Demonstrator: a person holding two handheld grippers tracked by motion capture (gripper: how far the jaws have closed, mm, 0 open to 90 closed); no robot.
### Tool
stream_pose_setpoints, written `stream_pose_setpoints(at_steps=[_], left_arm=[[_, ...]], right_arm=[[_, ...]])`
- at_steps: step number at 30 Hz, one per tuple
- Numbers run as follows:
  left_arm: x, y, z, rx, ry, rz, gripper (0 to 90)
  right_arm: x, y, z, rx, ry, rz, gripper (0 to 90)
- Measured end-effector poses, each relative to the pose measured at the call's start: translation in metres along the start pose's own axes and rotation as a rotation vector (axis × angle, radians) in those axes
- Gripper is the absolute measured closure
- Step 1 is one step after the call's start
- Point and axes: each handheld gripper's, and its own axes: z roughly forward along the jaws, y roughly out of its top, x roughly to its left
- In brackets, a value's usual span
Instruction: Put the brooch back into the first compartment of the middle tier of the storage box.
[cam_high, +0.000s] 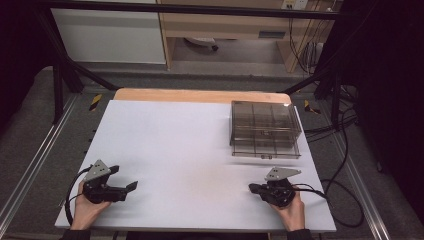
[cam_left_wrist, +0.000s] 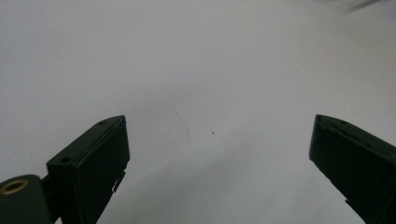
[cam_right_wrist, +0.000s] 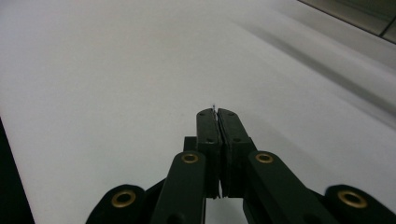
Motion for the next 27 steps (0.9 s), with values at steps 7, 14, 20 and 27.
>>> stream_pose_setpoints(at_steps=[7,14,20,27], left_arm=[[0.0,0.0,0.0,0.001,0.0,0.001,4.9],[0.0,0.0,0.0,0.003,0.0,0.002,4.9],[0.0,0.0,0.001,0.004,0.0,0.001,4.9],[0.0,0.0,0.001,0.006,0.001,0.001,4.9]], right_arm=[[-0.001,0.001,-0.004,-0.012,-0.006,0.008,88.5],[-0.003,0.002,-0.008,-0.022,-0.012,0.019,88.5],[-0.004,0.004,-0.011,-0.028,-0.016,0.027,88.4],[-0.006,0.006,-0.015,-0.035,-0.028,0.037,88.5]])
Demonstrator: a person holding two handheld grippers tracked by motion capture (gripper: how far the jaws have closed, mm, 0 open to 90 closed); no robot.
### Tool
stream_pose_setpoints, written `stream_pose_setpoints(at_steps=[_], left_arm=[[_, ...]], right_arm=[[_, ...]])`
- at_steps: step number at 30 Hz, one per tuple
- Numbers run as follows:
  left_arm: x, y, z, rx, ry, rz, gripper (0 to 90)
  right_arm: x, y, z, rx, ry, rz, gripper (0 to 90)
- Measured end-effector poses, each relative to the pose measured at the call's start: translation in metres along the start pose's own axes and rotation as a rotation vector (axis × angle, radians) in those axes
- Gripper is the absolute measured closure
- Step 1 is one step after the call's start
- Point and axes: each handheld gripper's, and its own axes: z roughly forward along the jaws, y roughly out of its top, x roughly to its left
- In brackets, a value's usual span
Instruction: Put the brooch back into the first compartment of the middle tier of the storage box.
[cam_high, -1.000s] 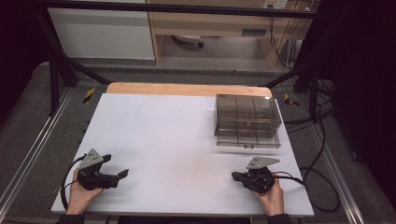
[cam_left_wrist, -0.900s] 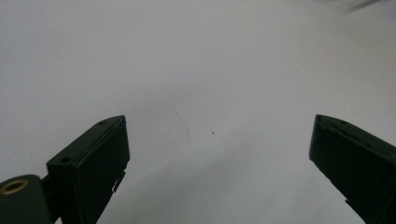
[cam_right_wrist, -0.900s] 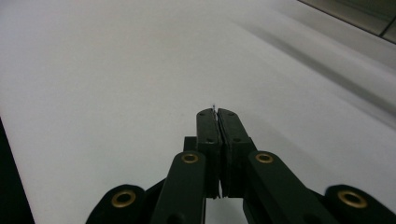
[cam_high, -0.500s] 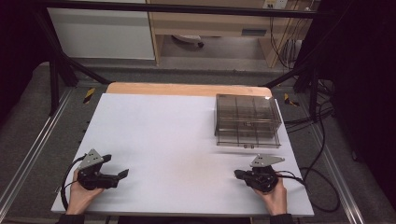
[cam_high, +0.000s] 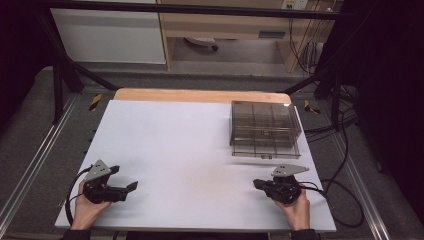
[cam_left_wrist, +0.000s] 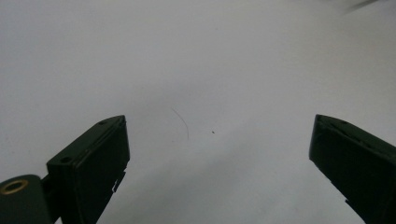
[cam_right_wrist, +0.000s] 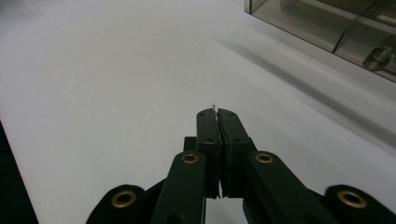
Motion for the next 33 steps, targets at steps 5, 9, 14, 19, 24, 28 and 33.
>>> stream_pose_setpoints(at_steps=[5,9,14,19,24,28,33], left_arm=[[-0.001,0.0,0.001,0.003,0.001,0.002,4.9],[0.0,0.0,0.0,0.003,0.003,0.002,4.9],[0.0,0.0,0.0,0.004,0.004,0.001,4.9],[0.0,0.0,0.001,0.005,0.003,0.001,4.9],[0.0,0.0,0.001,0.005,0.003,0.0,4.9],[0.0,0.0,0.001,0.006,0.003,-0.001,4.9],[0.0,0.0,0.001,0.005,0.004,0.0,4.9]], right_arm=[[0.0,0.003,-0.003,-0.012,-0.004,-0.005,88.5],[-0.001,0.005,-0.005,-0.018,-0.011,0.004,88.5],[-0.002,0.009,-0.008,-0.024,-0.014,0.003,88.5],[-0.002,0.015,-0.012,-0.043,-0.017,0.001,88.5],[-0.002,0.021,-0.013,-0.05,-0.022,-0.005,88.5],[-0.001,0.026,-0.014,-0.058,-0.025,-0.008,88.5],[-0.003,0.03,-0.015,-0.064,-0.031,-0.002,88.6]])
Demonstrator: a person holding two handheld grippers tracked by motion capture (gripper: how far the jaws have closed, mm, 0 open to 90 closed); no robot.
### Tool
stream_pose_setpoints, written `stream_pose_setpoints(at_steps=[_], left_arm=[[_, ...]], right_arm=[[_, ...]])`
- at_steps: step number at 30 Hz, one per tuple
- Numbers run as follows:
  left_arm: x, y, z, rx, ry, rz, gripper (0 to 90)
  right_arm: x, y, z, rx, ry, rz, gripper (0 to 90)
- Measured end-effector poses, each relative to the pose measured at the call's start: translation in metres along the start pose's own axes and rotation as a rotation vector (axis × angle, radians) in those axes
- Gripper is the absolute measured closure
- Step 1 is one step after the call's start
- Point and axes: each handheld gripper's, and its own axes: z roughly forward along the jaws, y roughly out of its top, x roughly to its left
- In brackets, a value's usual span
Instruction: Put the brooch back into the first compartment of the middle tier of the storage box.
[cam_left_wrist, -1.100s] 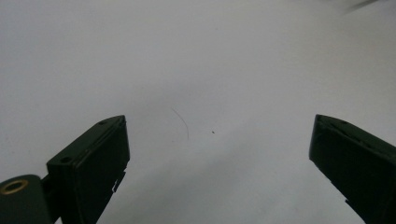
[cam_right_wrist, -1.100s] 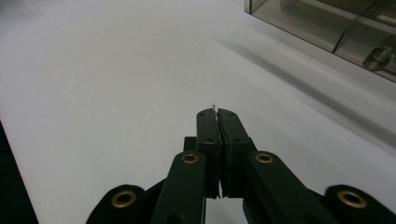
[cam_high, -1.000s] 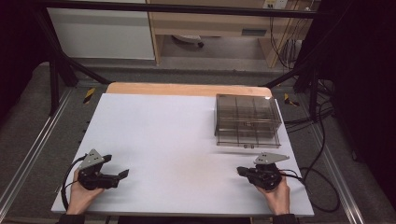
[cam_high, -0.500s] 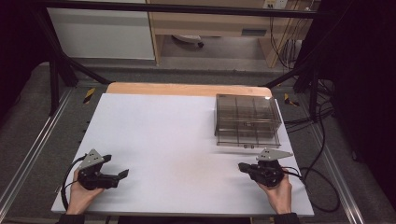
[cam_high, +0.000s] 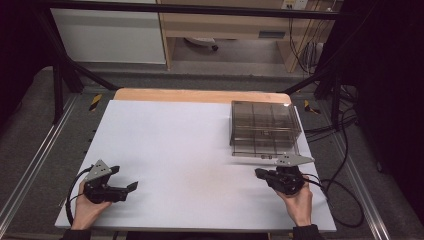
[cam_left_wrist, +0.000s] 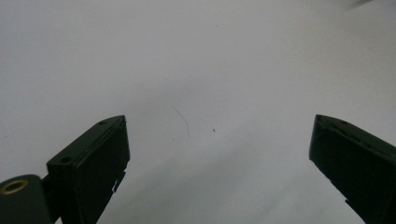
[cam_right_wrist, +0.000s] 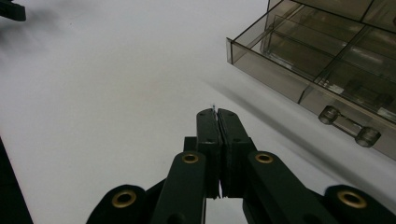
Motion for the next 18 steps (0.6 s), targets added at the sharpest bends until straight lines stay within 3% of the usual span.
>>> stream_pose_setpoints(at_steps=[18], left_arm=[[0.0,0.0,0.0,0.002,0.001,0.001,4.9]], right_arm=[[-0.006,0.022,0.0,-0.008,-0.025,-0.002,88.6]])
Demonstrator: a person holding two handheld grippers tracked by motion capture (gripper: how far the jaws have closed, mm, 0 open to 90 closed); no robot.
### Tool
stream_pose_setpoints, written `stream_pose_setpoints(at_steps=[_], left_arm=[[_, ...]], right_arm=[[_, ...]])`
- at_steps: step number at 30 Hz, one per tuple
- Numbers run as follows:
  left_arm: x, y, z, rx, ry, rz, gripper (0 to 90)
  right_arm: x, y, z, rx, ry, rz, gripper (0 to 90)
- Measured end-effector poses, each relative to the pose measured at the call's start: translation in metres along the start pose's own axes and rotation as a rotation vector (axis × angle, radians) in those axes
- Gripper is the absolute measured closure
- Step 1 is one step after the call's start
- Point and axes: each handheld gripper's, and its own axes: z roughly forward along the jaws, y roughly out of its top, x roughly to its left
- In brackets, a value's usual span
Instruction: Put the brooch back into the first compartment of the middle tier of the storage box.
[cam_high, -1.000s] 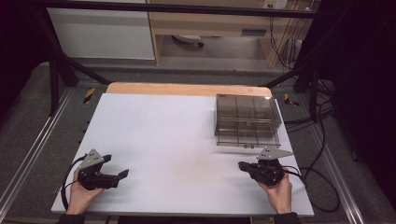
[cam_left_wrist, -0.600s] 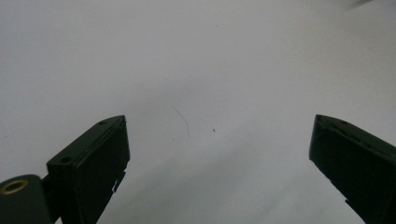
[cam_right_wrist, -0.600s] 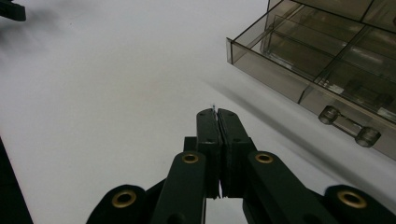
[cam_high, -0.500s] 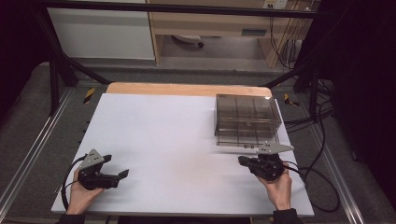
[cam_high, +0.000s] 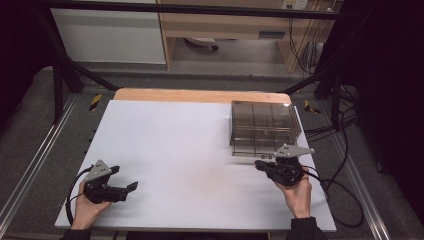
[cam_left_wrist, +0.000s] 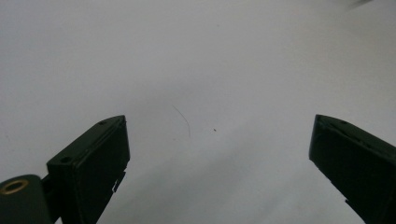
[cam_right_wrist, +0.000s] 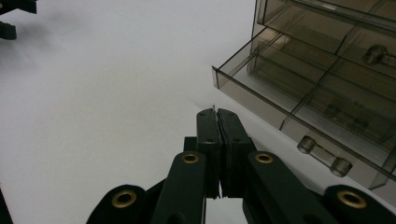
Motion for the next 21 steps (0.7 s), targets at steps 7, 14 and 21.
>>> stream_pose_setpoints(at_steps=[7,14,21], left_arm=[[0.0,0.0,0.0,0.001,-0.001,0.001,4.9],[0.0,0.0,0.001,0.002,-0.002,0.001,4.9],[0.0,0.0,0.0,0.001,-0.001,0.0,4.9]], right_arm=[[-0.004,0.011,0.001,-0.006,-0.012,0.001,88.6],[-0.009,0.021,0.005,-0.003,-0.028,0.001,88.7],[-0.014,0.029,0.008,0.001,-0.034,0.003,88.7]])
